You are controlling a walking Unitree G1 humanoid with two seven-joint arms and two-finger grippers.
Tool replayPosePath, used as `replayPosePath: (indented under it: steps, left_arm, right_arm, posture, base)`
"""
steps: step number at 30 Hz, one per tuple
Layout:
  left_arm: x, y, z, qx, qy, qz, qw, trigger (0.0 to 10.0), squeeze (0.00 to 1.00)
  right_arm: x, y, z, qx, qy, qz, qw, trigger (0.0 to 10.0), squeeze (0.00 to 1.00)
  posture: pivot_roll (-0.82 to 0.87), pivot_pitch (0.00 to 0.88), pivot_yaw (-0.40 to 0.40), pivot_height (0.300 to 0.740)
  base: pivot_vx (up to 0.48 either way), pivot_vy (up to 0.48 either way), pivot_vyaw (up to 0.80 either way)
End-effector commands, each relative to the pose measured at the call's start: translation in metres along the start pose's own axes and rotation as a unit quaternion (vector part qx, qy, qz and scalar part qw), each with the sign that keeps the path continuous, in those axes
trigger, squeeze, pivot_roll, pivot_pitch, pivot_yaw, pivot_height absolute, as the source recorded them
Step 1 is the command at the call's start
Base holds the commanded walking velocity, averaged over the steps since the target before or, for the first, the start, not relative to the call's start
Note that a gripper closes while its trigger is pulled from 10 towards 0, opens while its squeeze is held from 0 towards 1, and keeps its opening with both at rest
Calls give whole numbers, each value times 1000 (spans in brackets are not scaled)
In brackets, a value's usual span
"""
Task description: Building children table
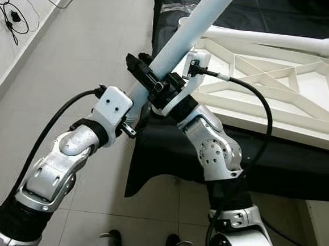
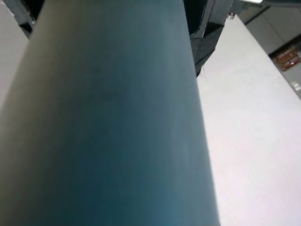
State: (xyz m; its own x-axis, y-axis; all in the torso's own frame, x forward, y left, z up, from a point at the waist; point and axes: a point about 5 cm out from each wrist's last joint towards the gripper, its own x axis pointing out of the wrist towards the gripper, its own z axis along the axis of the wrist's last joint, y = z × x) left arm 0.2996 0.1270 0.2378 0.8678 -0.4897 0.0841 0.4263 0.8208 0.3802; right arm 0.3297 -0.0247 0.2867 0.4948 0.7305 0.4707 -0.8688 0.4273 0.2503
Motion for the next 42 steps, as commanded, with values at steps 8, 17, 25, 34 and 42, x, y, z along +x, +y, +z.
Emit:
replayPosePath:
  steps: [8, 17, 25, 34, 42]
  left_arm:
    - [2, -16, -7, -21, 14, -35, 999, 10000, 0]
    - [2, -13, -8, -21, 15, -30, 999, 3686, 0]
    - [2, -15, -8, -28, 5, -31, 999, 0, 0]
    - [-9, -33, -10, -82, 3, -34, 996, 10000, 0]
    - [-49, -66, -16, -204, 29, -93, 974, 10000, 0]
  right_arm:
    - [9, 32, -9, 14, 18, 82, 996, 10000, 0]
    - [5, 40, -14, 7, 33, 106, 994, 10000, 0]
    - [2, 42, -23, -2, 50, 118, 992, 10000, 0]
    - [-3, 13, -23, -28, 51, 64, 996, 10000, 1000]
    - [-9, -11, -9, 72, 45, 91, 992, 10000, 0]
  posture:
    - [116, 259, -26, 740]
    - [111, 256, -23, 740]
    - [109, 250, -20, 740]
    - [105, 244, -18, 740]
    - [104, 244, -17, 740]
  base:
    - [0, 0, 0]
    - [0, 0, 0]
    - [0, 0, 0]
    - [0, 0, 0]
    - [0, 0, 0]
